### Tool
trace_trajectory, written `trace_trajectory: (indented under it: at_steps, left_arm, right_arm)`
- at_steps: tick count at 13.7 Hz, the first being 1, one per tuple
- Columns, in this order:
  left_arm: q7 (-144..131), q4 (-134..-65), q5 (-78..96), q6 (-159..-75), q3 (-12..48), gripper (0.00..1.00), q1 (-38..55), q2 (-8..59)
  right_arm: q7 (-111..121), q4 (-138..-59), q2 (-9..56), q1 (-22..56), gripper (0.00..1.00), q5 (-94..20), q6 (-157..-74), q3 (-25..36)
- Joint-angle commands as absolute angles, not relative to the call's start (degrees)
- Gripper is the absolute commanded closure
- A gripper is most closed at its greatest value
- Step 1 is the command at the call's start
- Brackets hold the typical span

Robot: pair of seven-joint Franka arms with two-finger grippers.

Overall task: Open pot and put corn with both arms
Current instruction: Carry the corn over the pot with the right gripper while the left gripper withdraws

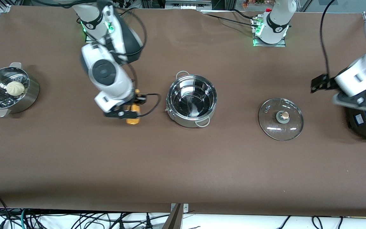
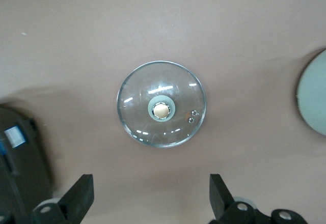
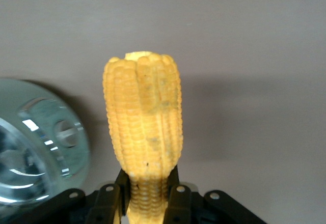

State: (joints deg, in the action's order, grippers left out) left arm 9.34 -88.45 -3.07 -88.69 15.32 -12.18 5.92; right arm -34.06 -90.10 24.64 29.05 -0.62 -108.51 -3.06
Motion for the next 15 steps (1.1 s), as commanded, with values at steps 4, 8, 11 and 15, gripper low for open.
trace_trajectory:
  at_steps: [4,8,11,15]
  left_arm:
    - [8.53,-83.41,1.23,-84.81,13.2,0.0,-10.47,4.13]
    - [8.44,-86.74,3.86,-87.35,-1.02,0.0,1.21,3.43]
    - [3.99,-94.37,3.87,-92.44,-1.76,0.0,1.93,-0.95]
    - [0.1,-99.22,3.69,-93.78,-1.32,0.0,1.93,-3.69]
  right_arm:
    - [-43.92,-74.99,34.53,38.22,1.0,-2.28,-106.7,-3.16]
    - [-49.31,-69.53,38.49,42.27,1.0,-4.91,-108.19,-3.43]
    - [-49.57,-68.03,41.39,44.12,1.0,-6.42,-109.07,-3.34]
    - [-50.62,-68.2,43.32,45.26,1.0,-6.5,-108.99,-3.34]
